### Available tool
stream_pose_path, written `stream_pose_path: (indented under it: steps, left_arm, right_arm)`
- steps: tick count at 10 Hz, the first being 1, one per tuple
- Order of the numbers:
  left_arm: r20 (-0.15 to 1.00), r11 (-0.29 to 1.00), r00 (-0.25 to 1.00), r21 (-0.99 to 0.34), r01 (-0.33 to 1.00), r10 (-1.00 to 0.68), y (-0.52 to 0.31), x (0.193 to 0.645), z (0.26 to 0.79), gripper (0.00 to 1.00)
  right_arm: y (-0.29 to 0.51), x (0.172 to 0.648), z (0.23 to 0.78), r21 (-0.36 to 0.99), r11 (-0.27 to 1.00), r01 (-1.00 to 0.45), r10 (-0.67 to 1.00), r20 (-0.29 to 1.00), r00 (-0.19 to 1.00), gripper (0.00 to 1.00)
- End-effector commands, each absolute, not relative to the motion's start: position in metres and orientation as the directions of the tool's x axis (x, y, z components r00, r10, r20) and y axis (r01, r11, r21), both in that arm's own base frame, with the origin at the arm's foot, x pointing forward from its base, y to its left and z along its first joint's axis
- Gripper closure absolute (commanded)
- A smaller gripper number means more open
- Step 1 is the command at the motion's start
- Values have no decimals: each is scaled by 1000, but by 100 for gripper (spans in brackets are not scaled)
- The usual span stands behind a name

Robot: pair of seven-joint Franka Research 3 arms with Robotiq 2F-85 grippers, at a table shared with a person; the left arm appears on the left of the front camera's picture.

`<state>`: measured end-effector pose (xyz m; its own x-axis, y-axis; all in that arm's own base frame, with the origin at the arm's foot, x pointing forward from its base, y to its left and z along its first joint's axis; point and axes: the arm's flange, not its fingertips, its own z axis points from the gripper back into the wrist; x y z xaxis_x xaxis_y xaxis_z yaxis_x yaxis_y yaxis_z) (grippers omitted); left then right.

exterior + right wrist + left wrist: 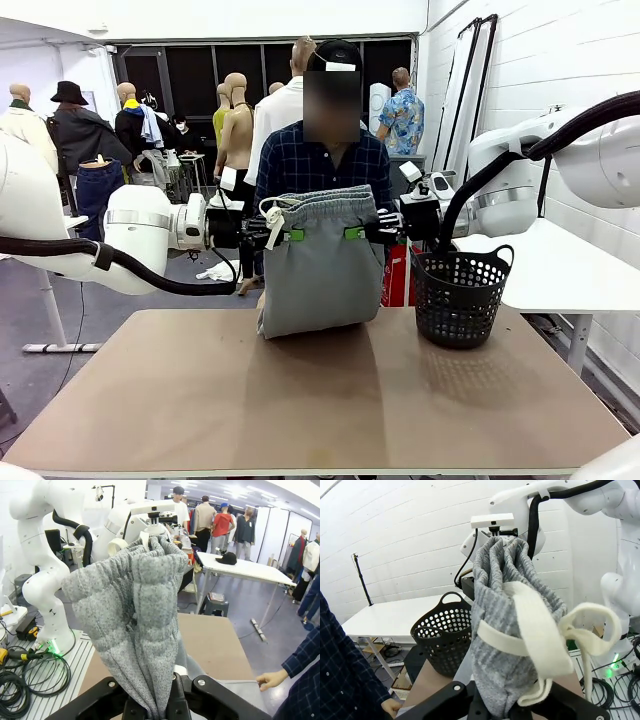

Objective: Fold the training pants.
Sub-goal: Release the ends of the Training pants and then grab the overlapped ends.

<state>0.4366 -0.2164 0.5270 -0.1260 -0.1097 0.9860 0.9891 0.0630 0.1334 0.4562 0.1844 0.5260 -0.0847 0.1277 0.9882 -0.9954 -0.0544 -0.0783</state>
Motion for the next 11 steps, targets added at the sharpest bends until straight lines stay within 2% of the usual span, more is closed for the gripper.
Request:
stream_pose_path:
  steps: [1,11]
  left_arm:
    - [986,78,-144,151,985,-85,-215,433,527,100]
    - [986,78,-144,151,985,-85,-215,433,527,100]
  right_arm:
    - [185,455,528,-79,-60,-995,124,989,-86,100]
    - [185,455,528,-79,-60,-995,124,989,-86,100]
